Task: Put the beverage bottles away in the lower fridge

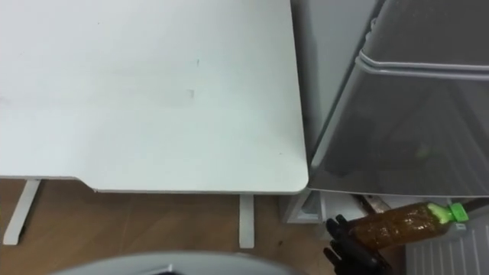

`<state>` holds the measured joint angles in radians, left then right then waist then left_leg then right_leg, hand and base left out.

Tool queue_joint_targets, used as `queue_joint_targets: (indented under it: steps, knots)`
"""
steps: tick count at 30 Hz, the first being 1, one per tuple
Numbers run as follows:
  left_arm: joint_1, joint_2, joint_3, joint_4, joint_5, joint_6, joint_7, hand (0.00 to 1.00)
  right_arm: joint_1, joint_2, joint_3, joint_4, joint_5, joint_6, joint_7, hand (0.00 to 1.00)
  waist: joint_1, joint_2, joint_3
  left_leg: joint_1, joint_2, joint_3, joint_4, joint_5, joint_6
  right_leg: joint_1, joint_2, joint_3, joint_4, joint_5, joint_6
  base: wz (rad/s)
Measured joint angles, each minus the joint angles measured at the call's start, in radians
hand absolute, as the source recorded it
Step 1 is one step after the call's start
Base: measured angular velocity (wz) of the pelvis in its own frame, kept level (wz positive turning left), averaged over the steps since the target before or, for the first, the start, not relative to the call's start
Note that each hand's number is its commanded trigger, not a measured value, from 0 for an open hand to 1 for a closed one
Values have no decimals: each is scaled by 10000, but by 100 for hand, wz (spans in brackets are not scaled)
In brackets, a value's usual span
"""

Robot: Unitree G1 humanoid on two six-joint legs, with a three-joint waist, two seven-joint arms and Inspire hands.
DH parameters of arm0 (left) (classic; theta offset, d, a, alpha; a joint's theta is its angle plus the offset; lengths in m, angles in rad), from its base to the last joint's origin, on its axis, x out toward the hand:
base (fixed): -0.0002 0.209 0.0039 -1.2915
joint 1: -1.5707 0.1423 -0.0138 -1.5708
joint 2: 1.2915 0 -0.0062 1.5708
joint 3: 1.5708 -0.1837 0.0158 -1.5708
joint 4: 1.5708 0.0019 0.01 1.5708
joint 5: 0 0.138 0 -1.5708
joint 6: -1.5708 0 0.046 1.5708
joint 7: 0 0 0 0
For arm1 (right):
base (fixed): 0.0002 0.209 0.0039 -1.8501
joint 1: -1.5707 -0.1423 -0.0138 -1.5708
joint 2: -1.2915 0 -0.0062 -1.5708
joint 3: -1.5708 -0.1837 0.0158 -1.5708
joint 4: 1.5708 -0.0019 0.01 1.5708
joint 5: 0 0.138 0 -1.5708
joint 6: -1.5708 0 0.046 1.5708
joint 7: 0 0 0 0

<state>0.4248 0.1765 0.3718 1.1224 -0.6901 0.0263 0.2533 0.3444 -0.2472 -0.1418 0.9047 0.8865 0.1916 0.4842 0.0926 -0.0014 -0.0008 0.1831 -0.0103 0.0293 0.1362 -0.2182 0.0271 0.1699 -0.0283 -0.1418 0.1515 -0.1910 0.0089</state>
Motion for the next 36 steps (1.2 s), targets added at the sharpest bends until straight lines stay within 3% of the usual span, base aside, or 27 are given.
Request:
queue_joint_targets:
  steps: [7,10,15,18,32,36]
  knots:
    - [-1119,-129,-2065,94,3809,620,-787,0,-933,354,20,787,427,16,-1116,100,-628,-40,5,-53,-28,-56,12,-8,12,24,-40,-170,4,-57,19,5]
    - [-1632,-136,-2603,53,4836,822,-905,0,-1146,484,24,785,1328,26,-1621,100,-720,-62,6,-96,-36,-51,21,-7,13,24,-30,-152,-2,-58,19,-4]
    - [-1765,-161,-2790,-81,6085,1033,-1021,0,-1797,495,13,784,2373,-13,-2330,100,-869,-95,-4,-260,-46,-36,33,-10,17,-128,-32,-158,-22,-65,32,1]
    - [-1797,-198,-2789,-289,6557,1112,-1170,0,-2251,526,13,1050,2475,-189,-2456,100,-912,-114,63,-422,-59,-37,160,-10,17,-200,-50,-250,-22,-65,31,10]
    - [-1664,-323,-2758,-418,6696,1067,-1590,0,-2522,738,154,1454,2515,-198,-2851,100,-786,-193,77,-527,-54,-27,306,-9,15,-300,-48,-243,-135,-65,24,1]
    - [-1500,-323,-2779,-410,7287,1181,-1618,0,-2526,746,420,1454,2520,-195,-3001,100,-645,-258,78,-521,-55,-46,325,-9,15,-271,-49,-258,-95,-64,22,0]
